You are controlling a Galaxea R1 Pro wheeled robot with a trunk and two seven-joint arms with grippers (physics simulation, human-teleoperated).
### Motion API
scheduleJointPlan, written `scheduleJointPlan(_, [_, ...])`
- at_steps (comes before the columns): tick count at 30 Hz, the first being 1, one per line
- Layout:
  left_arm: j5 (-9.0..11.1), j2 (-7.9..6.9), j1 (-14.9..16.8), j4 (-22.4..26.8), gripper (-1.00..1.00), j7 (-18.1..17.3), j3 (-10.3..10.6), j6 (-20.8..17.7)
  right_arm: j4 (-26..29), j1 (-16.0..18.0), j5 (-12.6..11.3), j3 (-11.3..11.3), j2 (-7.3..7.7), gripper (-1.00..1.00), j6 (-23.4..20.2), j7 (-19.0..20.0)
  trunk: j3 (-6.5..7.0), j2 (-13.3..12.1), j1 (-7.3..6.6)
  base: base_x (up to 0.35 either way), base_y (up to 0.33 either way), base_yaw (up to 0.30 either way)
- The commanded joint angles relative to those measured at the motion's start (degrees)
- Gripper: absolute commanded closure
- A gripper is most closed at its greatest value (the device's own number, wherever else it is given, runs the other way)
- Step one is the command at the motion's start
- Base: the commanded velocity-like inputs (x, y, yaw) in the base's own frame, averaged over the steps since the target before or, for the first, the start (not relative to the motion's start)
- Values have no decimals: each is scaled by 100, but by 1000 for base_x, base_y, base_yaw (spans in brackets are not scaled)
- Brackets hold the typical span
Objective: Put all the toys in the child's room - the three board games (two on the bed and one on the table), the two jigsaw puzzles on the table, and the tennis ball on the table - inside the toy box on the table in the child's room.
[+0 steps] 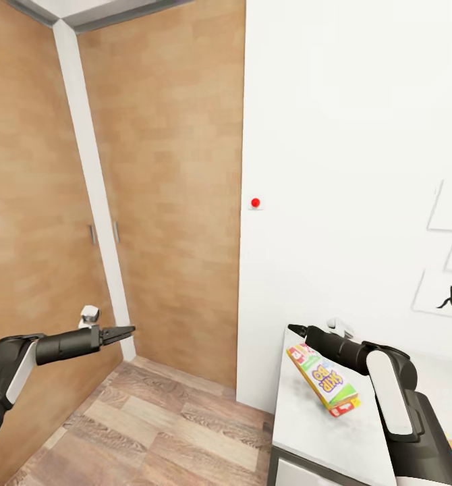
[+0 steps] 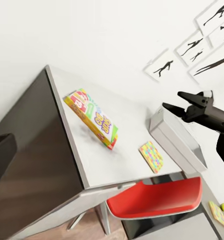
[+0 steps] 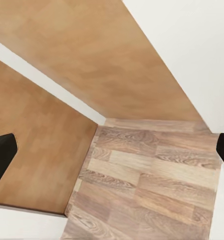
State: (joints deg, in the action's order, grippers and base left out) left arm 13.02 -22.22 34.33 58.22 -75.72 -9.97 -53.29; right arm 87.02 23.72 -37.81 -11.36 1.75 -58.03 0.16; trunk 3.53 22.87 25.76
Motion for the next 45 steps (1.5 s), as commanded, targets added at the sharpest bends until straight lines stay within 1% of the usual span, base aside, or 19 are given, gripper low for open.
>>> scheduleJointPlan(1, [4, 2, 4, -4, -100, 16, 6, -52, 5, 1, -7, -7, 1, -100, -26, 2, -3, 5, 2, 0, -1, 262])
scheduleJointPlan(7, [-63, 16, 13, -4, -100, 275, 8, -86, 2, 1, -7, -7, 1, -100, -29, 3, -3, 5, 2, 0, 0, 192])
scheduleJointPlan(15, [-65, 31, 20, -4, -100, 529, 8, -105, 5, 1, -7, -7, 1, -100, -28, 3, -3, 5, 2, -4, 0, 48])
scheduleJointPlan(29, [-71, 40, 21, -4, -100, 582, 12, -109, 4, 1, -3, -1, 1, -100, 47, 2, -3, 5, 2, -183, 0, 6])
scheduleJointPlan(40, [-68, 43, 21, -4, -100, 585, 12, -99, 6, 1, 1, 2, 1, -100, 54, 2, -3, 5, 2, -34, 0, 0])
scheduleJointPlan(45, [-69, 78, 21, -4, -100, 585, 12, -96, 13, 1, 1, 2, 1, -100, 54, 2, -3, 5, 2, -5, 0, 0])
